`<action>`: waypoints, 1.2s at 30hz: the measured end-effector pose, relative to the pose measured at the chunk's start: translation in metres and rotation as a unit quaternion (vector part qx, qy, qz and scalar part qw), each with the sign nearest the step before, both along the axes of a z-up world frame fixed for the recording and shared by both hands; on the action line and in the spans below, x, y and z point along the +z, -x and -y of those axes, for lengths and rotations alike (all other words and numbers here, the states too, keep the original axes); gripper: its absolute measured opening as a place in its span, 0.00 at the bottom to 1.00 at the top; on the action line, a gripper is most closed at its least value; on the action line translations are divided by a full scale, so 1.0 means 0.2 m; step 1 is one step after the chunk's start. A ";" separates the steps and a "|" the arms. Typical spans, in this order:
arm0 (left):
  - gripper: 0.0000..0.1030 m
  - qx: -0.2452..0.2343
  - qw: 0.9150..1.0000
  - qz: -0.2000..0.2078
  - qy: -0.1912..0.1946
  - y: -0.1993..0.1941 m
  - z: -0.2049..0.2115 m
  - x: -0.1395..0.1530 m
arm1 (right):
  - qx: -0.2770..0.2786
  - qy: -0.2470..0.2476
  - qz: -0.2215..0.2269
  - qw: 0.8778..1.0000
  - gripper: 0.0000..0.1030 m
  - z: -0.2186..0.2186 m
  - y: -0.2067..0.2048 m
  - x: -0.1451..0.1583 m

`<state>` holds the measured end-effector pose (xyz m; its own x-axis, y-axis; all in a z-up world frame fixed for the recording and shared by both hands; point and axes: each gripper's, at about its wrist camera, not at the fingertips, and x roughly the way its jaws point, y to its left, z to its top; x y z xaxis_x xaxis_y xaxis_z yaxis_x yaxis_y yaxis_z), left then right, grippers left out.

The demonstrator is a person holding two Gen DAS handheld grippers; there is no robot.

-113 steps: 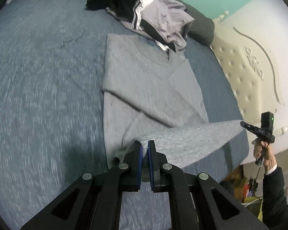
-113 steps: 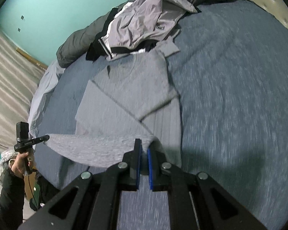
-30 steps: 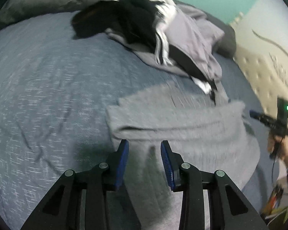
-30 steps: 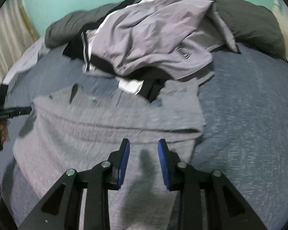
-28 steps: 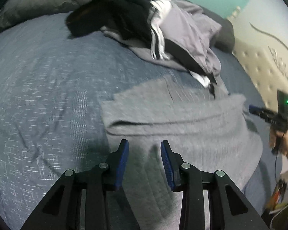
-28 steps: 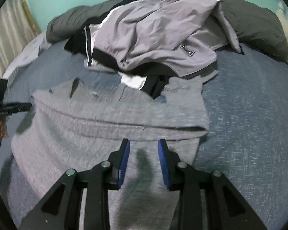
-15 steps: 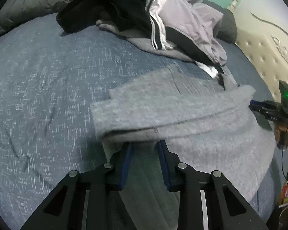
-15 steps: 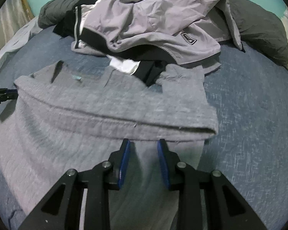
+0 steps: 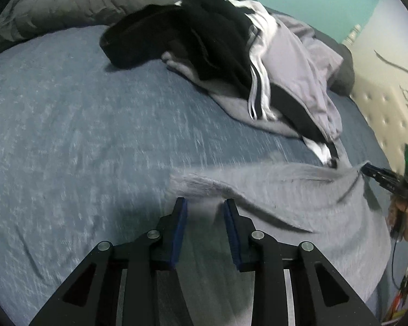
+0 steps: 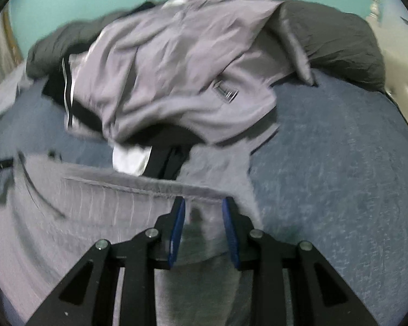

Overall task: Fold clothes
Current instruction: 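Grasp the folded sweatshirt edge with both tools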

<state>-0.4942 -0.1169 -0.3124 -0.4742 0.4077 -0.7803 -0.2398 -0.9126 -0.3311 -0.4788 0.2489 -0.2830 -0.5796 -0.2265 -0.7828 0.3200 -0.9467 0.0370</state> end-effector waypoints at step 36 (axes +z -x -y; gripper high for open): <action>0.04 0.002 0.999 -0.003 -0.052 0.01 0.09 -0.08 | 0.000 0.017 -0.001 1.000 0.00 -0.10 0.06 -0.10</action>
